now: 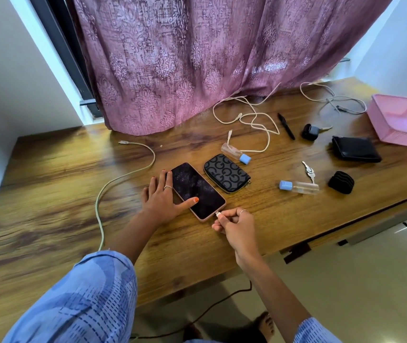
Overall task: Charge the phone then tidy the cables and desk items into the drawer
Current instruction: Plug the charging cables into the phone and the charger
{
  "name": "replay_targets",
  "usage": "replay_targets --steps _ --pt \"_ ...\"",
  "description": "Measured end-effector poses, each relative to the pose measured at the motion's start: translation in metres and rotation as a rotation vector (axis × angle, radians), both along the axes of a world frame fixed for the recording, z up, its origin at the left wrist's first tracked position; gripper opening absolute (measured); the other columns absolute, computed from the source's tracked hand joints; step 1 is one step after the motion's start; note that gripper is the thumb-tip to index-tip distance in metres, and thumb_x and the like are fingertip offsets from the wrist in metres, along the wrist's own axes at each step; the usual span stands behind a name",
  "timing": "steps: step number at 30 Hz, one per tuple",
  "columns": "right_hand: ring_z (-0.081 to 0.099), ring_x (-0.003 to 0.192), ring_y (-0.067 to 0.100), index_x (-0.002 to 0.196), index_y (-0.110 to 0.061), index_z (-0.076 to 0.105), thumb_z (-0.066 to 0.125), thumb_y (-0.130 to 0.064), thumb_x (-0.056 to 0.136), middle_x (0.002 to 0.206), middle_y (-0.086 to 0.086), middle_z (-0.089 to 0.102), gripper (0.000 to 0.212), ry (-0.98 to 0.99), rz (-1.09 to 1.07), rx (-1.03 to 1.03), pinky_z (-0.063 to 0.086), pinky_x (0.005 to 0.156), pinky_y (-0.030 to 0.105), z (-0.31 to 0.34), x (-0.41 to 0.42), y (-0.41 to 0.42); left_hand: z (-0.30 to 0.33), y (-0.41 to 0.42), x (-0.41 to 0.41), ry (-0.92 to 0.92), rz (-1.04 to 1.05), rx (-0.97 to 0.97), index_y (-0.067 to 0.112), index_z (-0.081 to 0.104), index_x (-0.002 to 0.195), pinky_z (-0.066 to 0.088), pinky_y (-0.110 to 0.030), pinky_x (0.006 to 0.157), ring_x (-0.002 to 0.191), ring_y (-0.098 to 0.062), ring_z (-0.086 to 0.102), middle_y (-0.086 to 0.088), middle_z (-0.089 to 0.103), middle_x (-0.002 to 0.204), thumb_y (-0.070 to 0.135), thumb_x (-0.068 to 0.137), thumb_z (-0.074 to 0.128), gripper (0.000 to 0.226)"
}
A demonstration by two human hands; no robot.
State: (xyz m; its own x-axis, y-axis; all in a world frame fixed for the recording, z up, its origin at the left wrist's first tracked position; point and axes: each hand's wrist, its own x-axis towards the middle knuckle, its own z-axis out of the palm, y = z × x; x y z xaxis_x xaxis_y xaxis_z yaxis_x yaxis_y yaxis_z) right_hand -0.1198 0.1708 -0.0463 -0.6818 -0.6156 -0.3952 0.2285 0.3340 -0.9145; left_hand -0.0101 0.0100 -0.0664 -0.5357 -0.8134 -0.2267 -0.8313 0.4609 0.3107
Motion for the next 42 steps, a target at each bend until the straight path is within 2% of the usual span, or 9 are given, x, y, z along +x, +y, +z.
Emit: replay_targets --steps 5,9,13,25,33,37,40,42 --pt "0.068 0.065 0.010 0.093 -0.007 0.061 0.059 -0.006 0.090 0.081 0.009 0.070 0.004 0.099 0.037 0.034 0.054 0.063 0.018 -0.001 0.003 0.000 -0.001 0.001 0.001 0.008 0.003 -0.003 0.018 -0.011 0.150 -0.002 -0.047 0.117 0.146 -0.030 -0.011 -0.002 -0.013 0.159 0.081 0.074 0.038 0.111" --pt "0.069 0.067 0.011 0.091 -0.010 0.060 0.060 -0.007 0.089 0.080 0.008 0.070 0.003 0.121 0.024 0.039 0.056 0.066 0.020 -0.001 0.004 -0.001 -0.002 0.001 0.001 0.014 0.011 -0.008 0.018 -0.010 0.151 -0.002 -0.047 0.117 0.146 -0.029 -0.011 -0.002 -0.012 0.160 0.081 0.074 0.038 0.110" --pt "0.068 0.066 0.010 0.094 -0.008 0.060 0.060 -0.006 0.089 0.081 0.009 0.070 0.005 0.030 -0.027 0.012 0.055 0.064 0.018 0.000 0.003 -0.001 -0.003 0.002 0.001 0.020 0.016 -0.010 0.019 -0.010 0.151 -0.002 -0.046 0.117 0.146 -0.028 -0.011 -0.001 -0.012 0.160 0.081 0.074 0.037 0.110" --pt "0.068 0.069 0.015 0.091 -0.005 0.061 0.060 -0.003 0.089 0.076 0.010 0.069 0.003 -0.077 -0.028 -0.056 0.058 0.080 0.033 -0.002 0.002 0.002 0.002 0.000 0.003 0.040 0.004 -0.015 0.017 -0.005 0.151 0.000 -0.047 0.116 0.146 -0.030 -0.007 -0.002 -0.006 0.160 0.080 0.073 0.042 0.111" --pt "0.067 0.069 0.015 0.092 -0.004 0.061 0.059 -0.002 0.088 0.076 0.010 0.069 0.004 -0.116 -0.014 -0.091 0.057 0.077 0.029 -0.003 0.003 0.003 0.002 -0.006 0.007 0.075 -0.021 -0.034 0.019 0.001 0.152 0.003 -0.046 0.116 0.146 -0.027 -0.004 -0.001 0.001 0.160 0.081 0.070 0.044 0.111" --pt "0.066 0.061 0.012 0.086 -0.007 0.059 0.059 -0.002 0.089 0.076 0.011 0.068 0.006 0.046 -0.020 -0.038 0.054 0.061 0.019 -0.007 0.008 -0.003 0.001 -0.007 0.007 0.072 -0.022 -0.063 0.018 0.004 0.152 0.006 -0.047 0.116 0.146 -0.027 0.000 -0.001 0.003 0.160 0.080 0.070 0.046 0.111" --pt "0.067 0.062 0.012 0.086 -0.011 0.059 0.060 -0.006 0.089 0.075 0.006 0.068 0.006 0.205 -0.055 -0.012 0.052 0.057 0.017 -0.011 0.016 -0.002 0.001 -0.007 0.006 0.063 -0.030 -0.066 0.017 0.004 0.152 0.006 -0.048 0.116 0.146 -0.029 0.000 -0.002 0.002 0.160 0.081 0.070 0.045 0.111" --pt "0.066 0.062 0.007 0.089 -0.012 0.059 0.061 -0.010 0.090 0.085 0.001 0.065 0.003 0.306 -0.056 0.014 0.050 0.055 0.012 -0.012 0.020 -0.001 0.001 -0.007 0.007 0.058 -0.035 -0.065 0.018 0.003 0.152 0.006 -0.047 0.116 0.146 -0.028 -0.001 -0.002 0.001 0.160 0.081 0.071 0.043 0.111"
